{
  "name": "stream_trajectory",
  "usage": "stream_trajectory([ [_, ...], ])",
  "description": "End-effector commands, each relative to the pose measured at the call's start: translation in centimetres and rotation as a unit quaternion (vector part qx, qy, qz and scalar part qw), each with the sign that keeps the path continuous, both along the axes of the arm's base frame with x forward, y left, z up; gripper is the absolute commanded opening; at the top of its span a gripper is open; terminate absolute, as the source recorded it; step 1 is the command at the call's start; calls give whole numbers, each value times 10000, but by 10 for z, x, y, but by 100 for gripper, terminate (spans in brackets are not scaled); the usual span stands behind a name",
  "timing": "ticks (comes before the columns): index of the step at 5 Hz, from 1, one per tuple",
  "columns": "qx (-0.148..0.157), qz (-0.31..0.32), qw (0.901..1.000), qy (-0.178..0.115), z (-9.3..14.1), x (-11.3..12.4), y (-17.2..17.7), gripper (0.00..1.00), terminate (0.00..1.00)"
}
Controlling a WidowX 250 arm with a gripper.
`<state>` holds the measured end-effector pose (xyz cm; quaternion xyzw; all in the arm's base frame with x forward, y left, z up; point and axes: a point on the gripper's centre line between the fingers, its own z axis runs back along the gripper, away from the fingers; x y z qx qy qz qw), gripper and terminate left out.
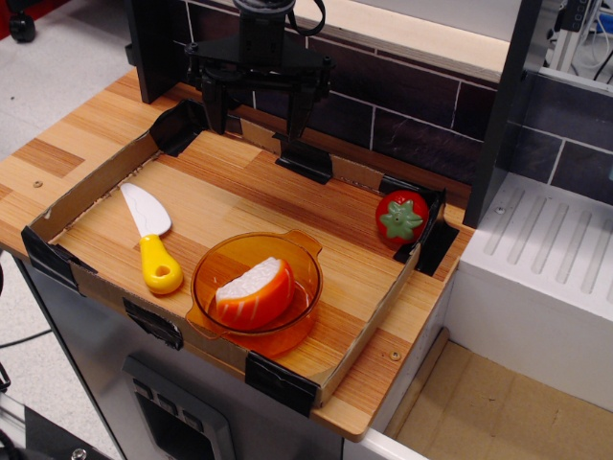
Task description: Take sushi out of pot
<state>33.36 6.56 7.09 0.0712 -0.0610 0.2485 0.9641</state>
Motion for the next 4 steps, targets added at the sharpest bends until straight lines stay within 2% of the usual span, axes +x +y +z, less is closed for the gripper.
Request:
stream_trajectory([
  [1, 0, 0, 10000, 0, 0, 0, 0, 100, 0],
  [2, -202, -881, 9955, -272, 32, -7, -12, 100, 0],
  [3, -541, -1937, 9796, -63, 59, -19, -26, 100, 0],
  [4, -872, -3119, 9459, 188, 74, -42, -41, 100, 0],
])
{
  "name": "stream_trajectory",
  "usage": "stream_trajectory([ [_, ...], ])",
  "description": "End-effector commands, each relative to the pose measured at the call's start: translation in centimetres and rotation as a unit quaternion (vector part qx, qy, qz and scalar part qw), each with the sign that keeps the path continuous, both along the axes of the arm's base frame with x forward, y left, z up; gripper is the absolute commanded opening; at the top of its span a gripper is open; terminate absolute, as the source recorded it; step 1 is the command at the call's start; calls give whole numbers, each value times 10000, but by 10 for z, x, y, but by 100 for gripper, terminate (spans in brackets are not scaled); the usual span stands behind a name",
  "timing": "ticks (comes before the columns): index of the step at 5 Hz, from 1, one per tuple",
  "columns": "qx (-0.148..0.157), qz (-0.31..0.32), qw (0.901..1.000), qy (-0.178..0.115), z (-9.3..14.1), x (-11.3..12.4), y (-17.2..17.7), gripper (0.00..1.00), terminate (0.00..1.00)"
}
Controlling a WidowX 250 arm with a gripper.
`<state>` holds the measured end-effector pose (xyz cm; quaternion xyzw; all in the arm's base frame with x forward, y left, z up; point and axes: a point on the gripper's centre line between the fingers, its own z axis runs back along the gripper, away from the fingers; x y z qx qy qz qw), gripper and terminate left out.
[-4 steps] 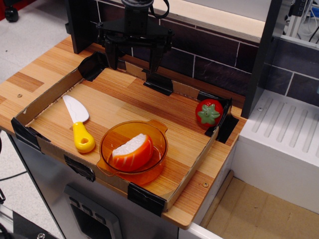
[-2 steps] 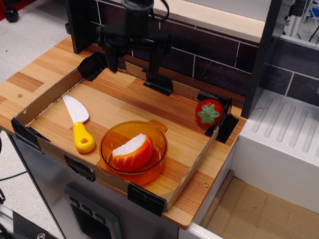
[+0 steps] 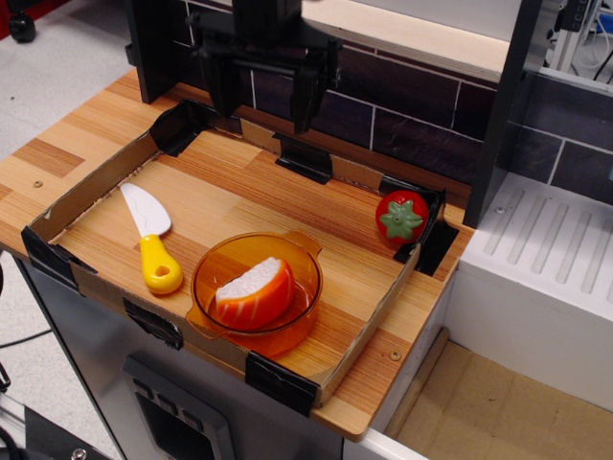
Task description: Take sushi out of pot
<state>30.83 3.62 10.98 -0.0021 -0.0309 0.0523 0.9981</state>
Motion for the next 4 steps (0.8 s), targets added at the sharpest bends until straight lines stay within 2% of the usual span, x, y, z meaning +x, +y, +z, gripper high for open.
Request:
stream_trajectory([
  [1, -471, -2249, 9727, 322, 37, -46, -22, 100, 0],
  [2, -389, -2865, 9566, 356, 19, -71, -23, 100, 0],
  [3, -343, -3169, 9474, 270, -5, -88, -23, 100, 0],
  [4, -237, -3174, 9473, 376, -28, -94, -24, 100, 0],
])
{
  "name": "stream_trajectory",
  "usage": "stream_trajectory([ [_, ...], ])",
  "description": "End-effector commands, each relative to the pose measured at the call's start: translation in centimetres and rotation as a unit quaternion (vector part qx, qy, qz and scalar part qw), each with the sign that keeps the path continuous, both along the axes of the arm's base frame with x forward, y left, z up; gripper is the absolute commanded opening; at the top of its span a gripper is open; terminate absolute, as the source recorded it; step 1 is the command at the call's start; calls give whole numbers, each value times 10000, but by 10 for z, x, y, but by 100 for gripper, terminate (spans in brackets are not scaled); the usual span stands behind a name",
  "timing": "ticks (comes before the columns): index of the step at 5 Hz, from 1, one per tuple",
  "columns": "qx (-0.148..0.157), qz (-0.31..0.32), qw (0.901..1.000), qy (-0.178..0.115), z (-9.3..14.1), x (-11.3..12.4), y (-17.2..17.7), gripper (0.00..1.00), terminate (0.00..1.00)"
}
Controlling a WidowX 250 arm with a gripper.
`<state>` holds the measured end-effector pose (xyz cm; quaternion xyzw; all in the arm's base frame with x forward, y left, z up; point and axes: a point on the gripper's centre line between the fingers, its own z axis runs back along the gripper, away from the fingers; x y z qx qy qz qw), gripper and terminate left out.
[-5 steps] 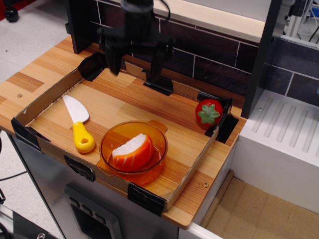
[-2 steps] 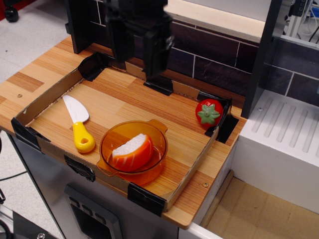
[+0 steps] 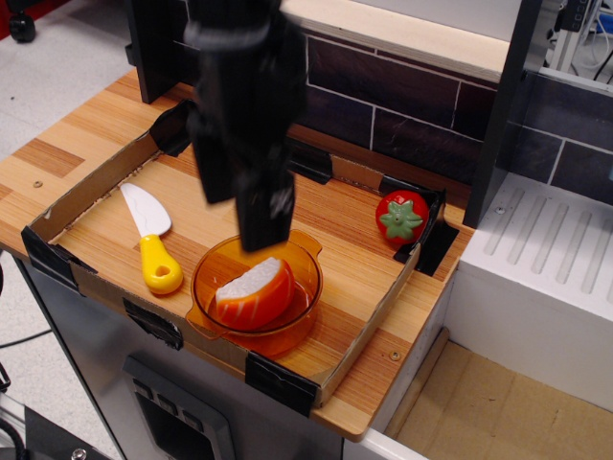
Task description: Take sushi out of pot
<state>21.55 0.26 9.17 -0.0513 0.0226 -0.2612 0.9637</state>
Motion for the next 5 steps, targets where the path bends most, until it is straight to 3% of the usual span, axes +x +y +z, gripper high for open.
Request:
stream_trajectory([
  [1, 240, 21, 9994, -259, -28, 3, 9, 100, 0],
  [3, 91, 227, 9984, -510, -47, 12, 5, 100, 0],
  [5, 116, 205, 9984, -515, -59, 10, 5, 100, 0],
])
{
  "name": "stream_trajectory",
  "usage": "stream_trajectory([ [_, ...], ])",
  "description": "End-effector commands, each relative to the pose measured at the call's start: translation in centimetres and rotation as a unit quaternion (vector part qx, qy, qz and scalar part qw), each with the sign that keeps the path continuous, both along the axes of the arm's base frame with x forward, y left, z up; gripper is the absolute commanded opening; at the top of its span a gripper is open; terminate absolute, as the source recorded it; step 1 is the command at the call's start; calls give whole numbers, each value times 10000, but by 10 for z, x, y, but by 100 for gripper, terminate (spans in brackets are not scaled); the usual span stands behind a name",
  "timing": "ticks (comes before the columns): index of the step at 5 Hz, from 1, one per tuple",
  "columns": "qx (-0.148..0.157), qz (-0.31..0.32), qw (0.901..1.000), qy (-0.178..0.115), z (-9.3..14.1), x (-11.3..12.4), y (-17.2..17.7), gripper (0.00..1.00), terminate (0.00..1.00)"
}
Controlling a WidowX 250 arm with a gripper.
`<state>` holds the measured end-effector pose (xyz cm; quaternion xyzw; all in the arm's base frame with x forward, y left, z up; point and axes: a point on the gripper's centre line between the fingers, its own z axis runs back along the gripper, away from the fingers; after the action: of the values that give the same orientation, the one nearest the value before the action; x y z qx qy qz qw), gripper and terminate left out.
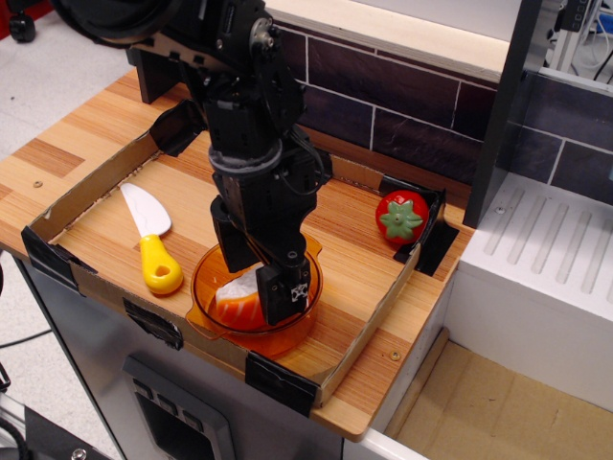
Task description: Take sushi out of pot
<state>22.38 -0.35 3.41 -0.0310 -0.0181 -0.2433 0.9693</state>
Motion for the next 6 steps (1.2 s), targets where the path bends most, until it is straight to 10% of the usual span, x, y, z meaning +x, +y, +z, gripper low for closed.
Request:
stream_trajectory([
  [1, 61, 25, 10000, -60, -6, 5, 14, 100, 0],
  [3, 102, 116, 9999, -35, -13, 8, 19, 100, 0],
  [4, 90, 182, 9998, -61, -13, 7, 20, 0, 0],
  [6, -109, 330, 9991, -234, 24, 10, 25, 0, 0],
])
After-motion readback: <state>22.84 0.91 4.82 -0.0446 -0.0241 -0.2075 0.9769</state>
